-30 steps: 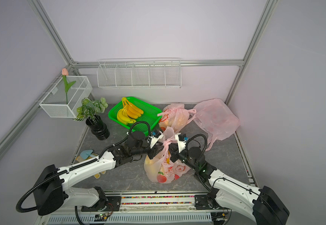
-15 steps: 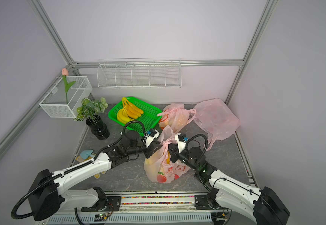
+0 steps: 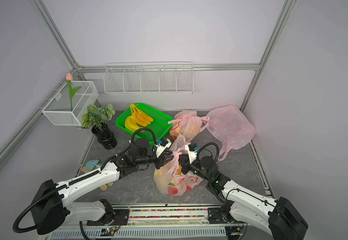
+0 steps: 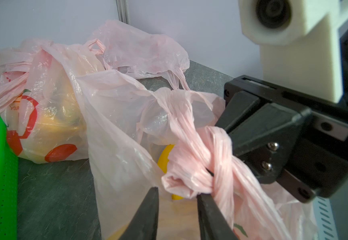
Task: Place the banana into a plastic bag & tie a knot
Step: Tie the plastic bag at the center of the board.
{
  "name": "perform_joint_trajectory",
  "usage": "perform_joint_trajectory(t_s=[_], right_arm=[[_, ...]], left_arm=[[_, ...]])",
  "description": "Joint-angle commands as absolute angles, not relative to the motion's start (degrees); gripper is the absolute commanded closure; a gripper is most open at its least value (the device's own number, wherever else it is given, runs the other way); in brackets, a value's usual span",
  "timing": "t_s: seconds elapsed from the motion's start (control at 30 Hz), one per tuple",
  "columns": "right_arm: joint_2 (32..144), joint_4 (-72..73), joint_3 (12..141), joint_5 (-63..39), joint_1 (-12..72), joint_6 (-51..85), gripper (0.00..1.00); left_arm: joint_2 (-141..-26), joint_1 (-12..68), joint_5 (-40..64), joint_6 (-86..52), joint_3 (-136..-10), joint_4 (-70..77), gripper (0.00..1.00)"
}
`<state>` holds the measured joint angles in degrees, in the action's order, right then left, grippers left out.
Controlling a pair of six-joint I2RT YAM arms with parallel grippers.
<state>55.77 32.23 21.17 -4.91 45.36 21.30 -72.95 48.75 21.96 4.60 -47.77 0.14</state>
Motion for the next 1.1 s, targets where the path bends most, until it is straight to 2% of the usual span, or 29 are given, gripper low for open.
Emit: perform_joint_trajectory(t_s=[0.0,0.23,0.43,0.77,0.9,1.07], right_arm=[[56.44,31.27,22.23,-6.92,45.65,19.87,0.92],[56.87,29.28,22.85,-8.34,46.75,18.27,0.92],[57.63,28.03,23.85,-9.23,48.25,17.15,0.91],[58.06,27.33,24.91,-8.45,49.57,16.39,0.90],[56.99,27.42,24.85,-7.52,49.57,16.47,0.88],[54.84,26.51,24.36,-6.06,49.57,16.46,0.79]], left_arm=[[-72.58,48.63,22.37,5.31,-48.78,1.56,0.66],[-73.52,48.62,21.16,5.89,-50.02,0.74,0.62],[-74.08,48.62,22.01,6.15,-50.71,0.70,0.64],[-74.88,48.61,22.91,6.15,-50.63,0.31,0.86],[-75.12,48.63,22.98,6.18,-50.56,-0.08,0.91],[-74.46,48.65,22.19,6.00,-49.59,0.54,0.99]])
